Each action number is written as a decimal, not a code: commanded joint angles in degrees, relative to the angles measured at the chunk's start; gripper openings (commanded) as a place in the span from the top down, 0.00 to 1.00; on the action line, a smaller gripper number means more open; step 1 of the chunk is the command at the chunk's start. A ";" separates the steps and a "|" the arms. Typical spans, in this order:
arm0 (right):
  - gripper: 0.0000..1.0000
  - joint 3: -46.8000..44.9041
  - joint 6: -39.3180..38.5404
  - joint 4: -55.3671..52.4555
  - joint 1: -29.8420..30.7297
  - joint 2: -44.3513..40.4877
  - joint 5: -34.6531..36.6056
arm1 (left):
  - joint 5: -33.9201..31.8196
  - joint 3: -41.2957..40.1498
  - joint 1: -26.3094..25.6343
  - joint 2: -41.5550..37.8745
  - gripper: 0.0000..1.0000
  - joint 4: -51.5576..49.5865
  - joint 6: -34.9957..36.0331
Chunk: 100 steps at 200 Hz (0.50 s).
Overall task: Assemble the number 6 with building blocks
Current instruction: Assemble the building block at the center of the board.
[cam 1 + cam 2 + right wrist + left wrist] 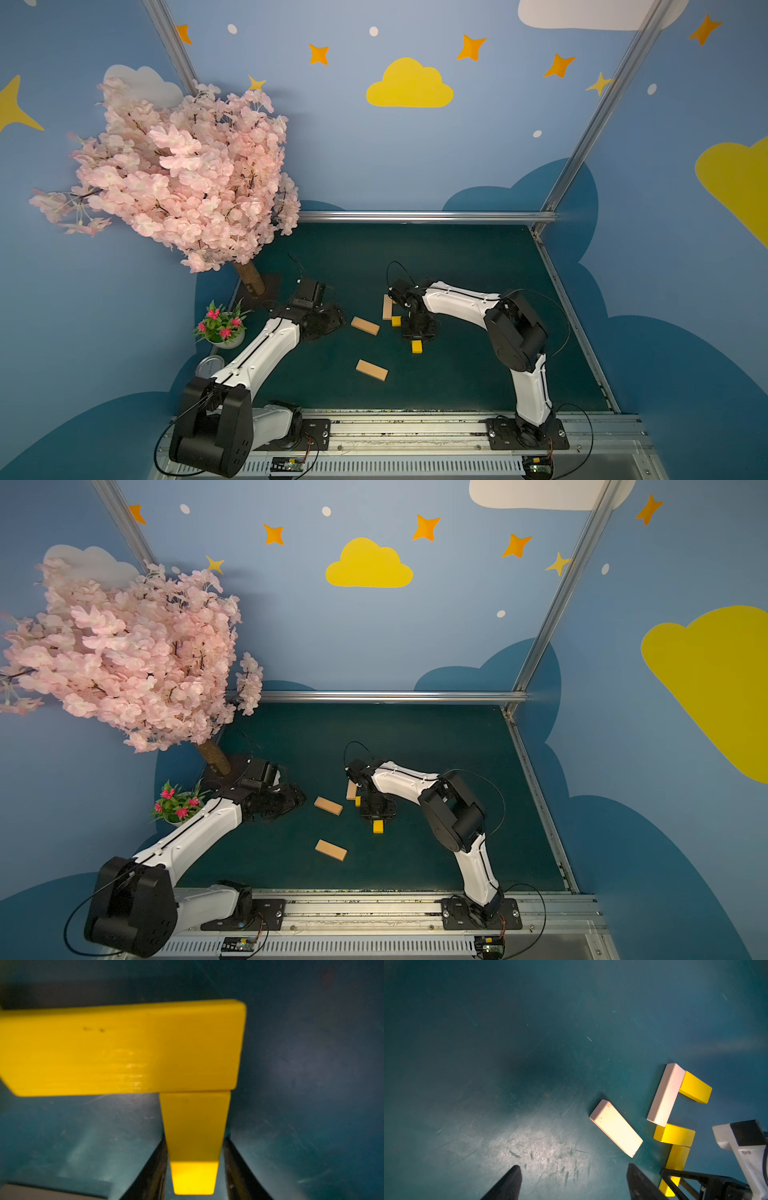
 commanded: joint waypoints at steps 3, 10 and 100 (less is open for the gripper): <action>0.28 0.65 0.01 -1.29 -0.24 1.77 0.58 | -0.46 -0.11 -0.12 0.49 0.19 -0.91 0.90; 0.22 0.59 0.01 -1.33 -0.26 1.75 0.64 | -0.47 -0.16 -0.13 0.50 0.19 -0.97 0.84; 0.12 4.33 -2.98 -4.41 -0.50 -10.86 2.13 | -0.82 2.12 -0.20 0.48 0.20 -4.09 -5.01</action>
